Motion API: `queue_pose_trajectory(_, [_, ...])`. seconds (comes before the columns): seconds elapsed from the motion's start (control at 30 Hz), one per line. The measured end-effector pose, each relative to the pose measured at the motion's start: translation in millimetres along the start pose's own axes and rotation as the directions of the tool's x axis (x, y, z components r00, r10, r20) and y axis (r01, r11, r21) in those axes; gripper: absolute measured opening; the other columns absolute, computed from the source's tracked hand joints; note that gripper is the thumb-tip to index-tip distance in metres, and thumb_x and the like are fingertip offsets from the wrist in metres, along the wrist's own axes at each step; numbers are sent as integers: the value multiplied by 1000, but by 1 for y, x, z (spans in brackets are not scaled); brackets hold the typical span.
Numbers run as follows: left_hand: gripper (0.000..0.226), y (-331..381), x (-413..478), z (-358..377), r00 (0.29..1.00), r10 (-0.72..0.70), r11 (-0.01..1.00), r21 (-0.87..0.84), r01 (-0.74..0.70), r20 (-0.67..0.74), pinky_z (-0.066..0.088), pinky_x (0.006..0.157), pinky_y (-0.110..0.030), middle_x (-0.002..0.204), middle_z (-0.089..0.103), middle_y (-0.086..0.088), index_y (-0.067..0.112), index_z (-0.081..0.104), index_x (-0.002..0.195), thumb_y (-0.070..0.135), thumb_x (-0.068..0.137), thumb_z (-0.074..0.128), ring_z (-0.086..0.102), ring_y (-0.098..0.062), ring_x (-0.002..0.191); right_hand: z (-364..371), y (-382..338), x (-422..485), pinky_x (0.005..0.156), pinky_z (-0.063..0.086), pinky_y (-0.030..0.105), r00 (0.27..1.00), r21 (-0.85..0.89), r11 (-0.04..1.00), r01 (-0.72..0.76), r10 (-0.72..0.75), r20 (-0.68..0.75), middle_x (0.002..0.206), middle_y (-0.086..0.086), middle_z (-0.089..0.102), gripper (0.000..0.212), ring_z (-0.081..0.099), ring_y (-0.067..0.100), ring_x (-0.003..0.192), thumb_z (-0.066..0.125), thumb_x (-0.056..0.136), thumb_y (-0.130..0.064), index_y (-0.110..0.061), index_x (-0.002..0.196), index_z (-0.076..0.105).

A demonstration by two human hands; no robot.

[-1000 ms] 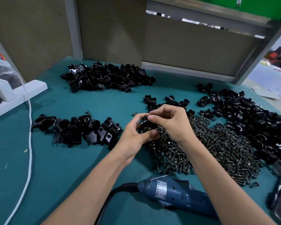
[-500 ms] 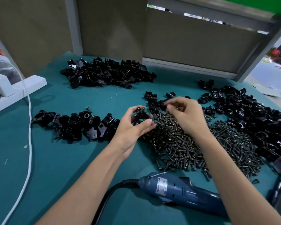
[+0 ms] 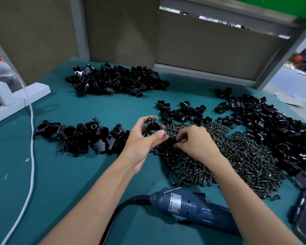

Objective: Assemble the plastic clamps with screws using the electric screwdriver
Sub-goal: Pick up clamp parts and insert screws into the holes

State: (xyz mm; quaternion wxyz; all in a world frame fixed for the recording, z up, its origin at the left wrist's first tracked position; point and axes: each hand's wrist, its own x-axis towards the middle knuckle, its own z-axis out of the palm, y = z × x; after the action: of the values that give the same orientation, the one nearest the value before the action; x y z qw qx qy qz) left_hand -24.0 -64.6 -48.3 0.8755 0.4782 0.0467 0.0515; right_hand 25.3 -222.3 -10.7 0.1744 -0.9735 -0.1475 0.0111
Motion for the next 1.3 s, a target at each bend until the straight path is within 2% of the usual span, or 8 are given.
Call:
queue_pose_trajectory(0.33, [32,3,0,-1,1000,5,1000,-28,-5,-3,59,81,-32,99,65,-12,13,60,109,-12,89,61,68,-23,88,2,8,8,76,53,30,1000,-23,1000,20,-20,-7,85,0,67,3,62,16,79,70,88,-16,-17,90,72])
queue_pose_trajectory(0.5, [34,3,0,-2,1000,-15,999,-28,15,2,59,83,-34,100,67,-11,14,61,112,-9,88,63,71,-21,86,-8,19,9,60,44,17,1000,256,966,-20,23,-8,79,-5,65,15,57,7,69,62,94,-13,-22,82,65])
queue_pose_trajectory(0.67, [35,2,-1,-1,1000,-29,999,-17,29,9,59,86,-35,99,68,-11,13,59,115,-10,89,63,71,-22,87,-12,23,6,60,53,19,996,577,812,-84,63,57,79,8,70,18,67,8,65,55,96,-3,-11,85,67])
queue_pose_trajectory(0.83, [36,2,-2,1,999,-39,999,-4,39,12,59,83,-33,100,68,-11,13,58,116,-10,89,62,71,-21,87,-17,16,4,60,59,26,978,896,394,-206,61,198,83,17,73,15,73,24,72,43,102,-7,-1,97,55])
queue_pose_trajectory(0.93, [36,2,-2,2,998,-51,999,-12,51,25,59,83,-33,101,67,-13,13,58,116,-10,88,62,70,-21,88,-18,15,3,57,56,22,977,931,299,-208,24,211,78,14,71,15,70,17,65,43,102,-4,1,99,56])
queue_pose_trajectory(1.1, [36,3,-3,1,998,-60,996,-68,62,30,59,78,-30,100,67,-14,10,57,117,-11,88,60,70,-22,87,-18,22,4,65,57,22,984,934,316,-169,-2,178,83,10,72,16,67,15,70,51,96,2,0,106,64])
queue_pose_trajectory(1.23, [34,5,-2,0,998,-58,993,-105,59,17,60,79,-32,96,69,-13,9,57,116,-12,89,58,70,-23,85,-12,29,5,54,47,14,980,556,831,-21,128,-154,81,-2,71,19,59,5,62,63,91,-3,-17,97,75])
queue_pose_trajectory(1.3, [33,6,-1,-1,998,-53,992,-117,54,13,60,78,-33,93,69,-12,10,58,114,-13,89,58,70,-23,84,-9,30,6,42,40,11,960,310,951,-26,110,-258,85,-6,68,20,50,2,46,65,91,-6,-24,92,74])
